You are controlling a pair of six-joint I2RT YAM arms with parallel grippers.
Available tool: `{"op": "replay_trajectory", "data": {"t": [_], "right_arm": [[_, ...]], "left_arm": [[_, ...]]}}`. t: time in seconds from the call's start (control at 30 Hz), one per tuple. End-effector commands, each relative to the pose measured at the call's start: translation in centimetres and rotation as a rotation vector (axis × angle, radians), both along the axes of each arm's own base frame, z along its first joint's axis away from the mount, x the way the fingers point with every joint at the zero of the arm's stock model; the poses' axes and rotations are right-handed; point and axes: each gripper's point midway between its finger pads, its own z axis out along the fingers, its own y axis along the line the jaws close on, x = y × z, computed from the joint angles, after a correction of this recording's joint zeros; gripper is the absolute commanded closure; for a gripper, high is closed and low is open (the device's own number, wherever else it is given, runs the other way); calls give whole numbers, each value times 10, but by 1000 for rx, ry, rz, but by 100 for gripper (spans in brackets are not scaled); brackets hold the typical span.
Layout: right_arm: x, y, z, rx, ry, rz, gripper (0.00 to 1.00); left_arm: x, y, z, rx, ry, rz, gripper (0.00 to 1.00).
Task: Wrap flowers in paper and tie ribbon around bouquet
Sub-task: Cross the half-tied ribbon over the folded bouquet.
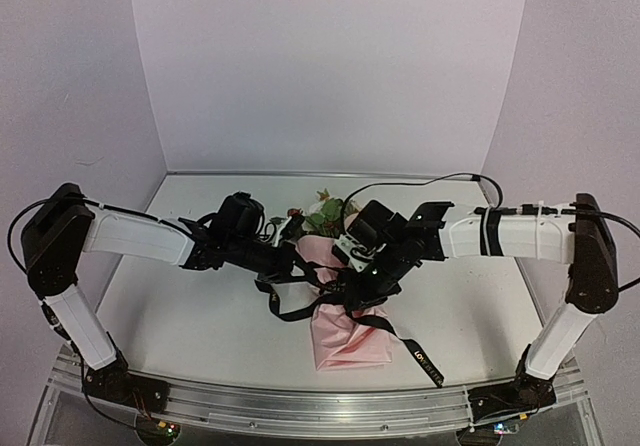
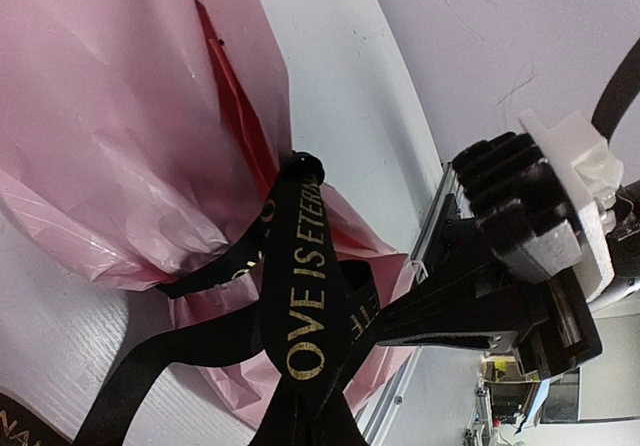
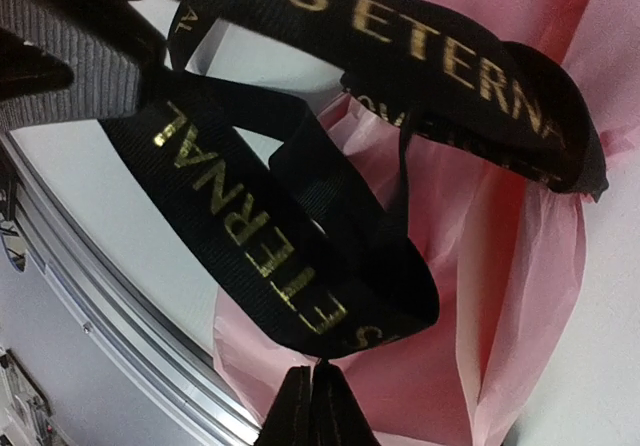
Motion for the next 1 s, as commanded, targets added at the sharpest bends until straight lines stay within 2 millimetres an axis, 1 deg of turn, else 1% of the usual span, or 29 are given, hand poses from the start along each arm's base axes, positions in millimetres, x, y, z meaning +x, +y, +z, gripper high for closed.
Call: {"op": "replay_trajectory", "data": {"t": [0.0,0.13,0.2,0.3,0.4,0.43,0.5,0.6,0.67,0.77,0.87,0.97], "right_arm": [[6,8,22,46,-49,-2,78],[11,-4,38,58,-111,-18,61],[14,-13,44,61,-133,-41,54],[28,-32,50,56,-161,-113,49],[45,-45,48,44,-157,-188,50],[50,-45,47,41,-155,-192,51],[60,-42,44,38,-151,-189,53],[73,-32,41,41,-142,-166,55],[81,-29,36,38,-132,-166,56],[88,-28,32,39,-121,-165,57],[92,-26,29,37,-112,-166,58],[91,-27,27,37,-111,-165,58]], "left_arm": [[-14,-13,20,-51,-66,-81,100],[-16,-12,7,-8,-53,-71,100],[-16,-10,5,4,-53,-60,100],[-17,-6,4,16,-65,-56,100],[-18,-1,0,43,-86,-55,100],[-19,1,-2,54,-92,-61,100],[-21,2,-4,78,-115,-76,100],[-21,5,-1,102,-166,-92,100],[-19,5,8,107,-223,-86,100],[-17,4,29,93,-323,-79,100],[-13,1,47,90,-409,-76,100],[-11,-3,56,82,-449,-88,97]]}}
